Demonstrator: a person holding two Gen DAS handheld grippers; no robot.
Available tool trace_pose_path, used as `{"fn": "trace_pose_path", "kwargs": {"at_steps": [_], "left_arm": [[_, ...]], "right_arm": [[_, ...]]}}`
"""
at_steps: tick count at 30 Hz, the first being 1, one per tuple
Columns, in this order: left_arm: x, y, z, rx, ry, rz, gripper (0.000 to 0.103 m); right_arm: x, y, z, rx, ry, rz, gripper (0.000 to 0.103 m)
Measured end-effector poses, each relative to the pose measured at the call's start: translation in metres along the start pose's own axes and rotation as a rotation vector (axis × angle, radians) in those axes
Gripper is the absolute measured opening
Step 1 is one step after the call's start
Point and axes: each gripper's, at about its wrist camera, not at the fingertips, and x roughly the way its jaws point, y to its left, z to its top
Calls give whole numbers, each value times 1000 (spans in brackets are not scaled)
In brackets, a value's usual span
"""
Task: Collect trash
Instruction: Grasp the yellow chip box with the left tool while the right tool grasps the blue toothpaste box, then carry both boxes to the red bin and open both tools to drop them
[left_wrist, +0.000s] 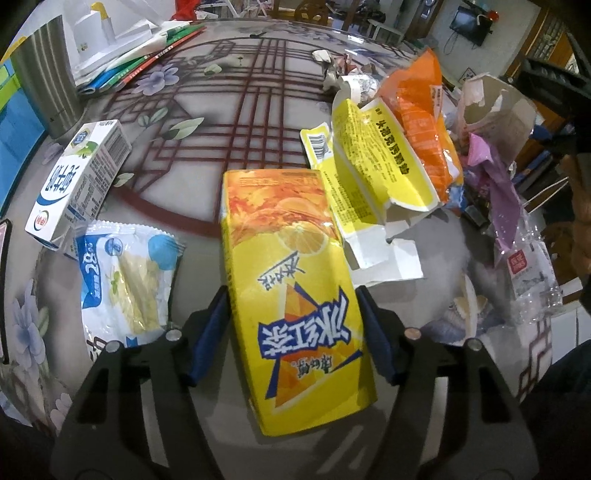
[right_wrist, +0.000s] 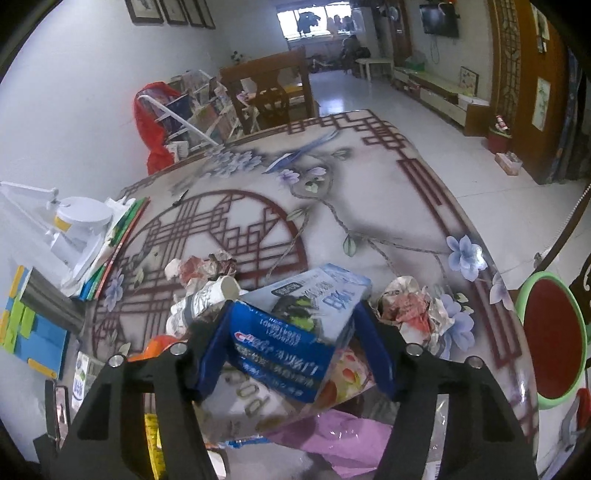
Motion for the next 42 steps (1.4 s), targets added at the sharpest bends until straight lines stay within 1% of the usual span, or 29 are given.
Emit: {"fn": "trace_pose_path", "kwargs": {"at_steps": [2, 5, 14, 23, 31, 35, 42], "left_arm": [[-5, 1, 0, -4, -16, 2, 62], [-16, 2, 1, -6, -50, 11, 62], [-46, 3, 5, -10, -130, 17, 61], [-82, -9, 16, 32, -212, 9, 61], [-106, -18, 30, 67, -253, -10, 61], [-117, -28, 38, 88, -268, -26, 61], [-129, -67, 53, 158, -291, -74, 61]], "right_arm": [[-5, -1, -2, -5, -5, 12, 58], [-15, 1, -4, -24, -24, 20, 57], [-61, 7, -3, -78, -118, 33, 56], [-106, 10, -3, -103, -196, 73, 56], [-136, 5, -4, -105, -236, 107, 56], [-150, -4, -6, -93, -256, 114, 55], [-169, -29, -5, -76, -292, 94, 55]]}}
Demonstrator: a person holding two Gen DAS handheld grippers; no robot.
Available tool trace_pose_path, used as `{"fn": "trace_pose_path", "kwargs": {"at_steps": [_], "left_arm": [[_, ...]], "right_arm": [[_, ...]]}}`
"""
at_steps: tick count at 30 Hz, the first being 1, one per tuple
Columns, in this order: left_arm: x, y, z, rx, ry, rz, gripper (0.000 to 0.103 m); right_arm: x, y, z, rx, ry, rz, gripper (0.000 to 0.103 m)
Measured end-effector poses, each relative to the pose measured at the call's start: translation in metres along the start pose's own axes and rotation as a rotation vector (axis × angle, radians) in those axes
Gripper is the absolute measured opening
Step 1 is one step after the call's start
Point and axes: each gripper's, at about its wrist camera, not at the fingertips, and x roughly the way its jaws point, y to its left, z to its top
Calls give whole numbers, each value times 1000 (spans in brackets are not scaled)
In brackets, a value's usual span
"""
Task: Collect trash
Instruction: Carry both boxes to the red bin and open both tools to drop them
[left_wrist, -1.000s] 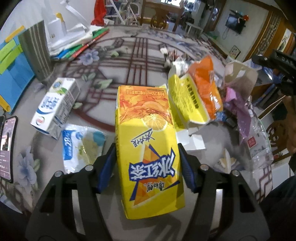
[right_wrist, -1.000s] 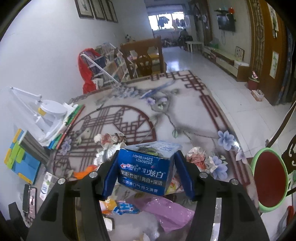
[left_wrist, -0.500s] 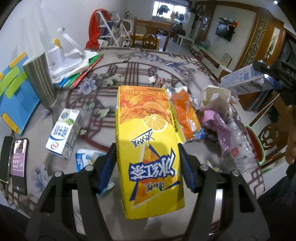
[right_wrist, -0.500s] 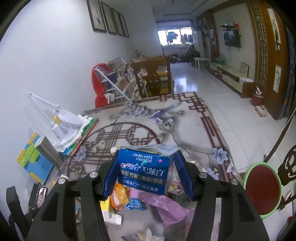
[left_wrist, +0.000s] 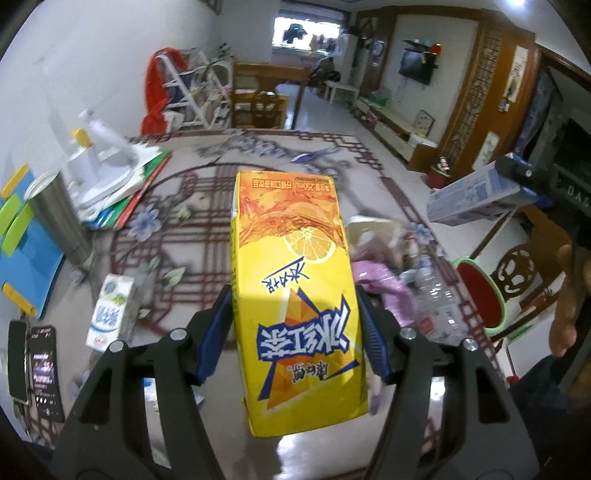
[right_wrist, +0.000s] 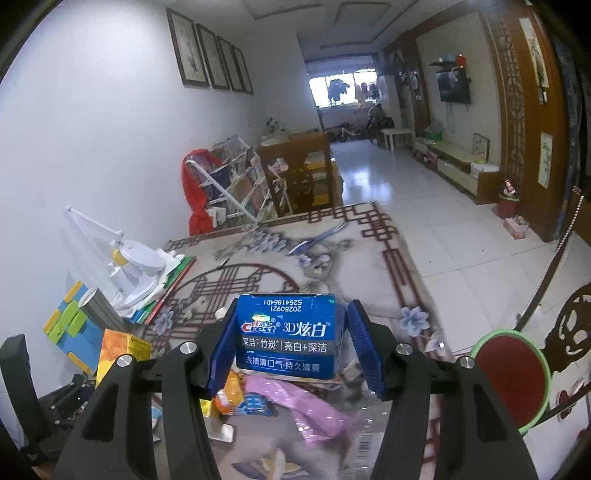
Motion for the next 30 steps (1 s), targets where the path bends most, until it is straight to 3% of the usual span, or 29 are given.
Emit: {"fn": "trace_pose_path", "kwargs": {"at_steps": [15, 23, 30], "left_arm": [[42, -149, 47, 213, 12, -236, 61], [82, -243, 48, 288, 85, -430, 61], [115, -315, 43, 354, 130, -519, 61]], "right_arm": [[-52, -122, 6, 102, -68, -191, 55], [-66, -202, -6, 196, -79, -292, 55], [-72, -262, -23, 268, -64, -360, 55]]}}
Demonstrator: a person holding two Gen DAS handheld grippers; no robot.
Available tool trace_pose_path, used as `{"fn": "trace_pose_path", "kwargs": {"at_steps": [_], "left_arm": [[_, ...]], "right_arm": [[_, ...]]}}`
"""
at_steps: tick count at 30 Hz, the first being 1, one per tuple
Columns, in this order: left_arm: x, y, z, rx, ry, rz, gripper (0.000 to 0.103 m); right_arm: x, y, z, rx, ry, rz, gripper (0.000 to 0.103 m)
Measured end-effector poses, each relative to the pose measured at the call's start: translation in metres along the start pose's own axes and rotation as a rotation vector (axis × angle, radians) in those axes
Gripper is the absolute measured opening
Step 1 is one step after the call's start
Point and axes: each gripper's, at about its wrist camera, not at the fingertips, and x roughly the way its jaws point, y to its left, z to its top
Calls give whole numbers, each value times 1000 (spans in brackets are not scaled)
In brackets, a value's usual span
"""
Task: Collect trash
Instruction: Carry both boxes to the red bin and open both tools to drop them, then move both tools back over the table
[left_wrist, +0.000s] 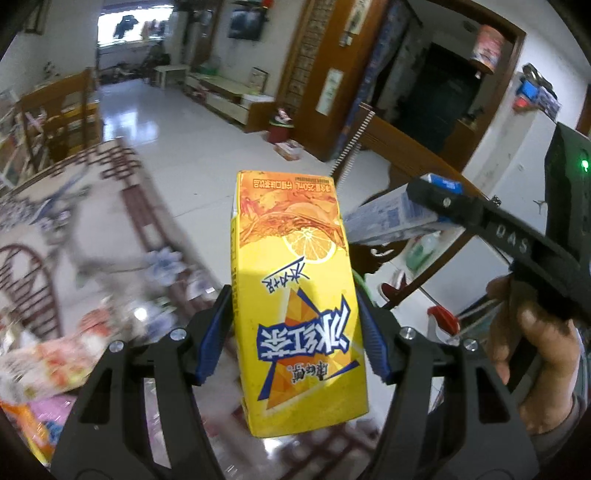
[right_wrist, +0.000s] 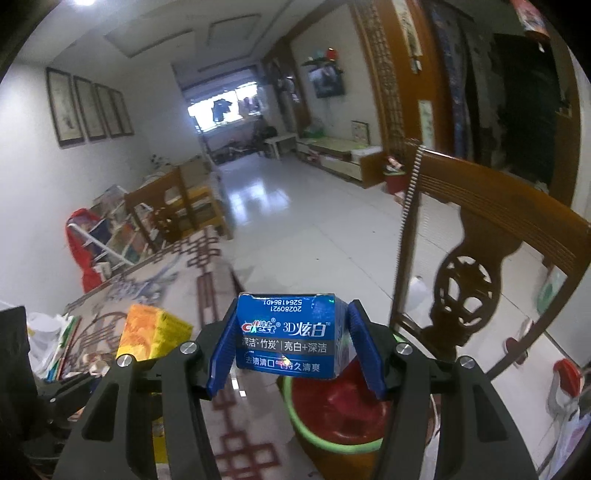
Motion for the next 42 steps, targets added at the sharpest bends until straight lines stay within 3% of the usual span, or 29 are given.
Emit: {"fn": "trace_pose_path", "kwargs": {"at_steps": [9, 21, 23, 26, 34, 42], "left_arm": [[74, -22, 17, 33, 84, -77, 61], [140, -18, 13, -14, 195, -108, 62], [142, -18, 14, -17, 196, -107, 63], [143, -15, 15, -28, 194, -105, 76], [133, -11, 11, -27, 182, -71, 83], [107, 6, 5, -46, 157, -38, 89]], "right_arm": [[29, -51, -6, 43, 53, -53, 55], [68, -87, -9, 155, 137, -12, 55], [71, -85, -11, 162, 147, 0, 55], [73, -81, -11, 154, 153, 2, 56], [77, -75, -13, 143, 171, 15, 58], [72, -68, -16, 132, 158, 25, 84]]}}
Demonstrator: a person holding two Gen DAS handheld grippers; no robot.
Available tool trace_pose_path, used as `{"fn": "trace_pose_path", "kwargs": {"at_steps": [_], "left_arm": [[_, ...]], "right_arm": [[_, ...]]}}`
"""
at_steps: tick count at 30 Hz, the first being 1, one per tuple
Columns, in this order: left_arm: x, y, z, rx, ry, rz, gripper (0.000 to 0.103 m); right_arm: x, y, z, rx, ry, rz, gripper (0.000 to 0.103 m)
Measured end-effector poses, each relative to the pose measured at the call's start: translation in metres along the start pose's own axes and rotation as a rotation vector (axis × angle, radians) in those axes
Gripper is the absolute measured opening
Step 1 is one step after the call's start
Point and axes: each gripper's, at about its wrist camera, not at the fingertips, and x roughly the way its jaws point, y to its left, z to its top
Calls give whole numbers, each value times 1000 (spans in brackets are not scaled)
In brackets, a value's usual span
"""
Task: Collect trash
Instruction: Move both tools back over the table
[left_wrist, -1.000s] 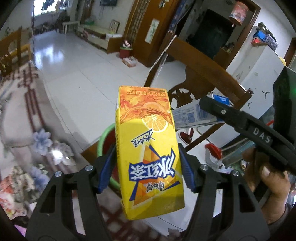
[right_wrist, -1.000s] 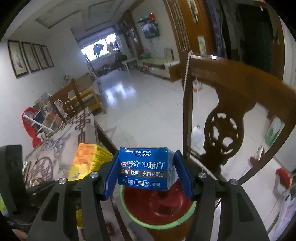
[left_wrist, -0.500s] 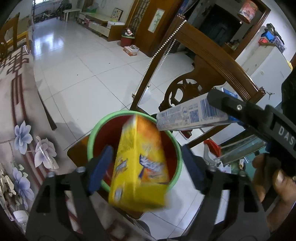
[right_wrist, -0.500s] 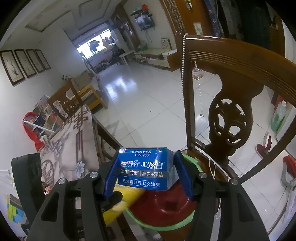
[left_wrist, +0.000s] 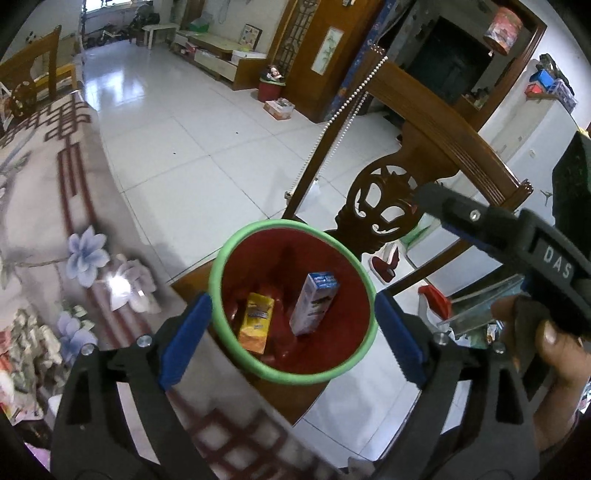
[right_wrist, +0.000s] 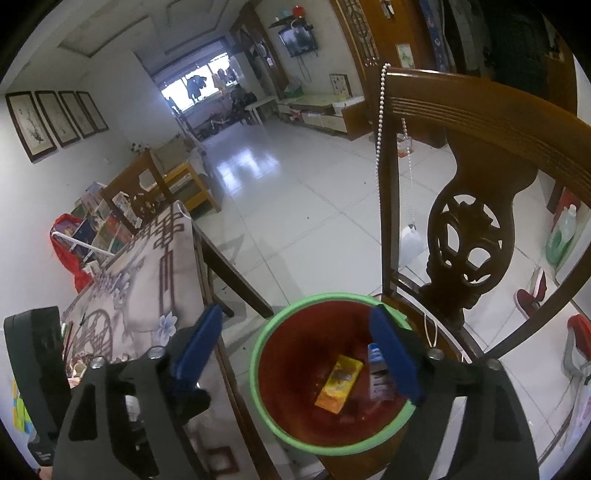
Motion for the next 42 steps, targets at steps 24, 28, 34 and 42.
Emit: {"fn": "trace_pose_path", "kwargs": {"at_steps": [24, 28, 34, 42], "left_arm": [[-205, 62, -96, -44, -235, 189, 98], [-241, 93, -124, -112, -270, 231, 98], [-283, 136, -168, -193, -298, 289, 98], [-320, 199, -223, -319, -322, 392, 98]], "right_arm": [[-55, 150, -74, -256, -32, 73, 96], [-54, 185, -92, -308, -5, 109, 96], [-52, 232, -112, -365, 21, 157, 96], [-39, 274, -144, -432, 82, 178, 96]]}}
